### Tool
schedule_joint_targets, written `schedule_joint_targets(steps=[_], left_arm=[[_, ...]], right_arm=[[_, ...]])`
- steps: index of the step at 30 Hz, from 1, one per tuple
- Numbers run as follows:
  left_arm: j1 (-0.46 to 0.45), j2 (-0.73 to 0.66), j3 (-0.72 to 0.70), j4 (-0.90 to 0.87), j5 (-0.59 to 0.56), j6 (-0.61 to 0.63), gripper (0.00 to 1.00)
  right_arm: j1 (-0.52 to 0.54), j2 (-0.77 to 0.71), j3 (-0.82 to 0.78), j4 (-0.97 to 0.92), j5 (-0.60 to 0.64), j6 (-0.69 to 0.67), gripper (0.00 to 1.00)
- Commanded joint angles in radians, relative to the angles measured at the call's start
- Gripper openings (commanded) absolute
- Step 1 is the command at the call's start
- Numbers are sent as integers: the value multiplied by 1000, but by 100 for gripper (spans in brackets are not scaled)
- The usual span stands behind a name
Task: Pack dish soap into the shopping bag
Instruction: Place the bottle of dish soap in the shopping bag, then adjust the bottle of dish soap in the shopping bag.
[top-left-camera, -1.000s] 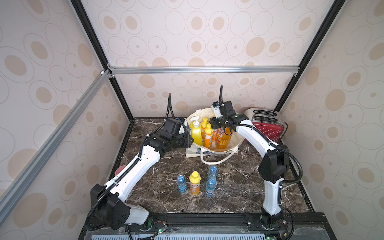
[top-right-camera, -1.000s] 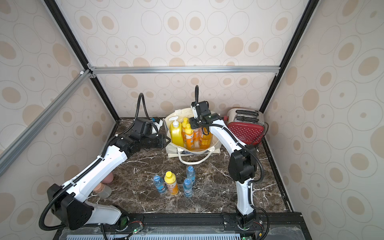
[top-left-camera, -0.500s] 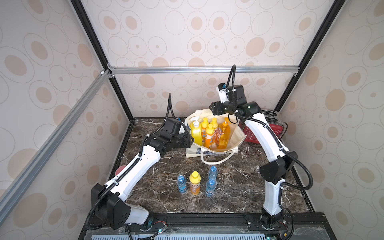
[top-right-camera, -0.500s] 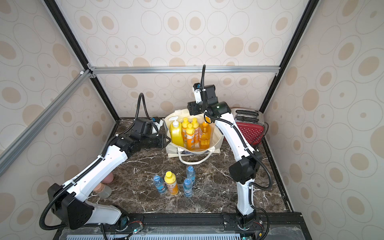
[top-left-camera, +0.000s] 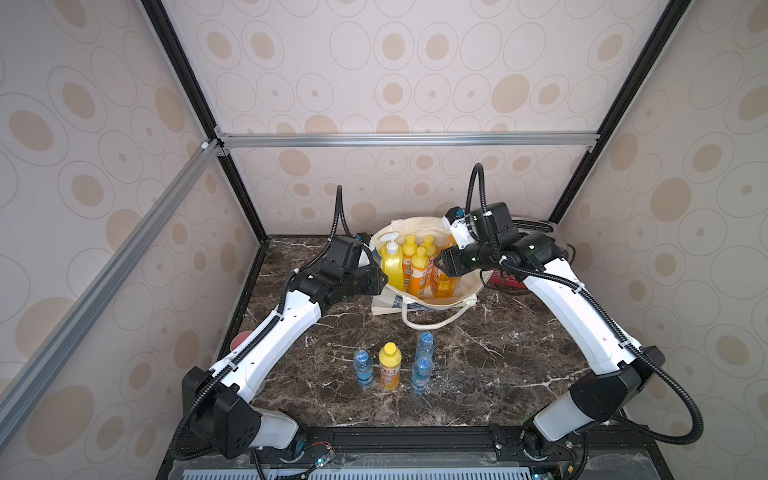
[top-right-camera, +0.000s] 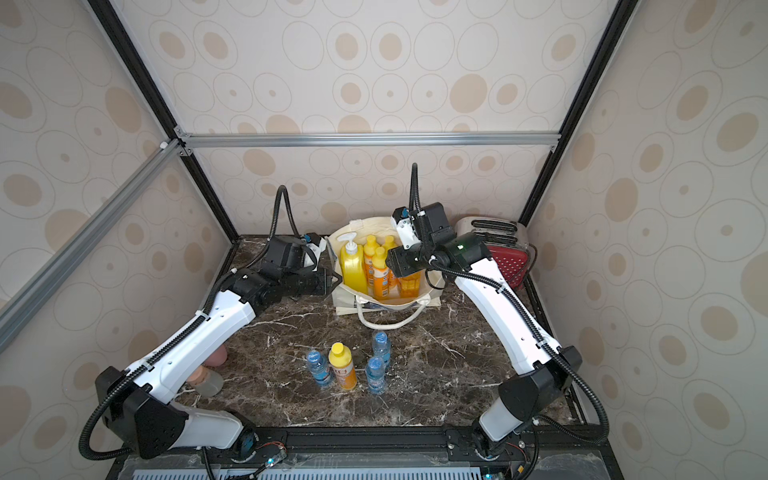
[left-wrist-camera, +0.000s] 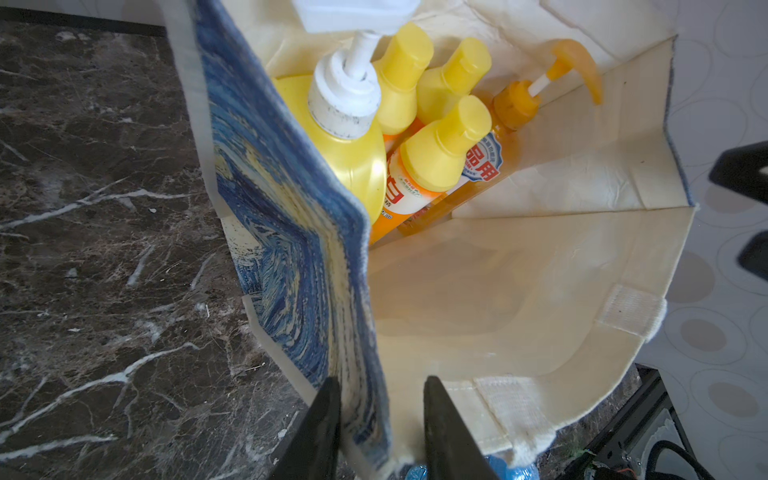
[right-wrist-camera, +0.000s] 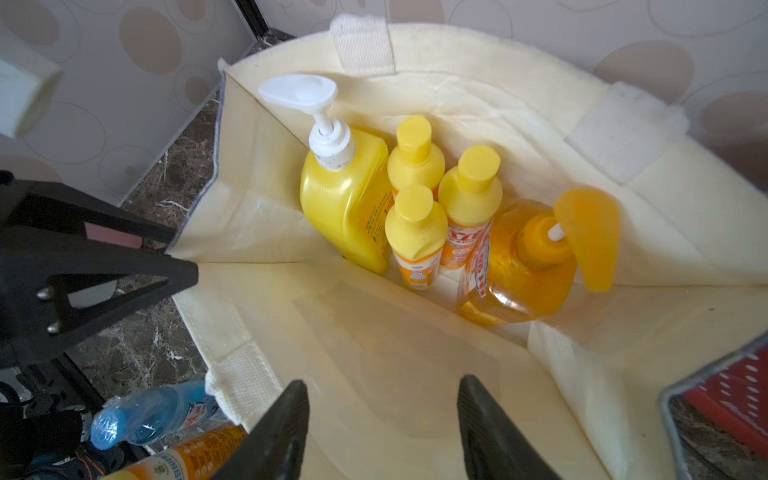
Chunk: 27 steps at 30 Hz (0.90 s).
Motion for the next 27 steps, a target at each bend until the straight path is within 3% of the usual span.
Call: schedule_joint_targets(steps=[1, 7, 13, 27], left_arm=[[-4, -1, 15, 9, 15, 5, 21], [-4, -25, 9, -3, 16, 0, 4], [-4, -29, 7, -19, 12, 6, 3], [-4, -22, 24, -43, 20, 21, 4]], right_arm=[[23, 38, 4, 35, 13, 26, 61], [83, 179, 77, 35, 152, 27, 66], [86, 237, 45, 81, 255, 105, 70], [77, 343, 1, 248, 253, 196, 72]])
